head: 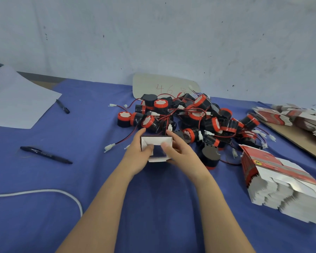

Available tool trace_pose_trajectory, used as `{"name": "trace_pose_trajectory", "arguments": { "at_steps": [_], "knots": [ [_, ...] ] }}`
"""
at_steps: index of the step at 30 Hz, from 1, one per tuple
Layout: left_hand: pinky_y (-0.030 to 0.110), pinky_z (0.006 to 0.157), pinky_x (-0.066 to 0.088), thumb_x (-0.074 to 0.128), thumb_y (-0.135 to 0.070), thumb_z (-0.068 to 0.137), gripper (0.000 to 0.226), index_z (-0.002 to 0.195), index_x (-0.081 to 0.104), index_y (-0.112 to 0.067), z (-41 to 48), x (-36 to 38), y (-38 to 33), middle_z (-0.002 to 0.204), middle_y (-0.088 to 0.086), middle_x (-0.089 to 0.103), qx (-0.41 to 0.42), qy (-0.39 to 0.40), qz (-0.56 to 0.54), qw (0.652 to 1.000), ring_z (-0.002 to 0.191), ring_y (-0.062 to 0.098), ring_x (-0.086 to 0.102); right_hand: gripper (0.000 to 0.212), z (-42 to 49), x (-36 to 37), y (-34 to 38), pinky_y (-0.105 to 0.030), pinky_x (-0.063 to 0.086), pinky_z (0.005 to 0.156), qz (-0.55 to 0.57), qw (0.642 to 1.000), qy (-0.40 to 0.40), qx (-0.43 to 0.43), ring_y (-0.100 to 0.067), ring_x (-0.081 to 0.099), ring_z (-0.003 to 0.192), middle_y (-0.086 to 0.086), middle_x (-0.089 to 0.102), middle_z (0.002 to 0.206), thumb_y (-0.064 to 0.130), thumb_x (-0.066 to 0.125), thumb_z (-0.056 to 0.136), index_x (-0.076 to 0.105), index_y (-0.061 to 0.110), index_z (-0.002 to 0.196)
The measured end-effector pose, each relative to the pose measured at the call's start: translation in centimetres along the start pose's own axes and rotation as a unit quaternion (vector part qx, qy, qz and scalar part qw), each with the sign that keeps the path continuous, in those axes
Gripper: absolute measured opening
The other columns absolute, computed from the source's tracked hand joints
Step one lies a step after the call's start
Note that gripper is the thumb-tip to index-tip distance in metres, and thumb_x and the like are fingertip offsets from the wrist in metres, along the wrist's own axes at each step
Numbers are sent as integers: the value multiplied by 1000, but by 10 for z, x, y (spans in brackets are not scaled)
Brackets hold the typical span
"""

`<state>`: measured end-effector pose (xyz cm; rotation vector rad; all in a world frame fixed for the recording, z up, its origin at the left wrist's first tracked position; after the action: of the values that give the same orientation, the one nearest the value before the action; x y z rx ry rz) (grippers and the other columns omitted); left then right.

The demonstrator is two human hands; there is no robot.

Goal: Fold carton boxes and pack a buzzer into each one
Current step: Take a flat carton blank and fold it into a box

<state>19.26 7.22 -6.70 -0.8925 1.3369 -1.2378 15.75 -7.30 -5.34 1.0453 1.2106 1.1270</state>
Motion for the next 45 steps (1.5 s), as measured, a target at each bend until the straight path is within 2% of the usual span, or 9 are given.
{"name": "trace_pose_trajectory", "arguments": {
  "at_steps": [6,11,13,20,23,27,31,37,45],
  "knots": [
    [13,78,44,52,-9,91,63,142,35,-43,-3,12,-12,133,-13,52,30,51,-15,998,115,0,51,38,1,-15,-1,-10,45,60,-130,981,-144,-30,-4,60,85,13,65,102,38,73,81,59,32,115],
    [-5,72,37,42,-1,94,65,146,34,-39,-6,4,-20,134,-30,45,76,21,-28,997,90,-27,46,49,3,-6,0,-18,48,52,-86,995,-36,-28,-2,56,55,5,60,111,18,63,91,46,36,134],
    [-5,76,35,42,0,94,65,146,34,-38,-6,3,-21,140,-29,42,84,16,-28,996,102,-29,42,51,3,-6,0,-16,46,49,-102,994,-31,-25,-2,53,49,7,61,97,15,62,91,44,33,136],
    [35,113,35,48,-5,97,55,146,37,-28,-8,6,-30,150,-13,37,119,8,-54,991,137,7,38,42,4,-16,1,-19,41,50,-65,989,-130,-30,-4,51,59,4,66,88,15,60,91,51,27,131],
    [32,111,37,47,-4,97,51,140,40,-30,-10,5,-36,150,-10,36,150,-29,-47,987,137,12,38,37,1,-18,7,-19,42,45,27,991,-120,-47,0,49,49,13,68,73,13,58,94,54,28,128],
    [28,101,46,44,-7,96,51,124,45,-50,-10,-3,-31,138,-14,52,104,-76,-94,987,122,7,52,46,0,-9,14,-22,42,62,70,995,-32,-57,-2,47,64,22,65,98,14,49,98,43,36,137],
    [37,102,47,43,-5,95,49,133,49,-36,-6,-7,-22,131,-7,59,51,-97,-142,984,117,8,56,66,-7,6,15,-9,45,75,-12,997,42,-62,14,56,91,24,54,124,27,54,96,17,39,149],
    [42,103,47,44,-3,94,52,112,54,-52,-6,0,-21,121,-8,65,49,-73,-171,981,115,12,59,63,-6,10,21,-22,52,63,28,994,-52,-91,-6,62,77,-3,61,123,18,63,91,32,40,142],
    [37,103,46,45,-4,93,51,123,54,-45,-4,1,-19,127,-8,62,72,-60,-188,978,119,9,56,42,-2,8,13,-28,56,74,216,976,-20,-22,-22,69,94,1,66,118,22,50,99,44,39,137]
  ]
}}
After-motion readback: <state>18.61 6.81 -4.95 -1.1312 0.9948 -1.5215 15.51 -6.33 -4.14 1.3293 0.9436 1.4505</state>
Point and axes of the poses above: each hand's wrist, its own z-axis towards the middle knuckle, its own x-axis out of the palm, y = z × x, the point moved 5 cm from there along z, towards the middle knuckle
